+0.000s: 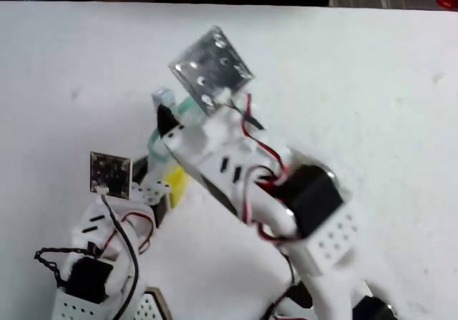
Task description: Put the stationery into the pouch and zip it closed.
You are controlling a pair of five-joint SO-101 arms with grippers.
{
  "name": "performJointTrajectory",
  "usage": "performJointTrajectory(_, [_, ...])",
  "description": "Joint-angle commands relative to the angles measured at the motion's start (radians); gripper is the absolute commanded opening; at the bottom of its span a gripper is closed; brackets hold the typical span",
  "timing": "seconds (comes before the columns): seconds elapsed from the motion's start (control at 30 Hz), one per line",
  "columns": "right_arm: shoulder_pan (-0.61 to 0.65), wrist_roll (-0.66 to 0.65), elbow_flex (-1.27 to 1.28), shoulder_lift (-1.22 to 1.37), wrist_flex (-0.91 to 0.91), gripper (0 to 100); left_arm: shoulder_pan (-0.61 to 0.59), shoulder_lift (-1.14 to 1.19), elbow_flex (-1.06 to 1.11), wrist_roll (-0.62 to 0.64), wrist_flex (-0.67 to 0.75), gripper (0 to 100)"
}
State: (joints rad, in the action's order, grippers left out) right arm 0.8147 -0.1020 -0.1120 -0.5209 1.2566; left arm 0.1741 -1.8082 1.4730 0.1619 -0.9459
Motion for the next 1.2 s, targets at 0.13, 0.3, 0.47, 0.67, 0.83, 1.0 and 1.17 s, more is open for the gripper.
performJointTrajectory(0.13, [0.004,0.009,-0.009,0.056,-0.031,22.4,-0.004,-0.005,-0.031,0.012,0.011,24])
performJointTrajectory(0.3, [0.001,0.009,-0.009,0.077,-0.031,21.3,-0.004,-0.005,-0.031,0.012,0.011,24])
performJointTrajectory(0.47, [-0.001,0.009,-0.009,0.067,-0.054,0.7,-0.004,-0.005,-0.031,0.012,0.011,24])
performJointTrajectory(0.67, [-0.002,0.009,-0.012,0.001,-0.053,1.8,-0.004,-0.005,-0.031,0.012,0.011,24])
performJointTrajectory(0.83, [-0.001,0.009,-0.011,-0.061,-0.031,1.6,-0.004,-0.005,-0.031,0.012,0.011,24])
performJointTrajectory(1.0, [0.002,0.009,0.077,-0.119,-0.027,1.6,-0.004,-0.005,-0.031,0.012,0.011,24])
performJointTrajectory(1.17, [-0.002,0.009,0.275,-0.202,-0.208,1.6,-0.004,-0.005,-0.031,0.012,0.011,24])
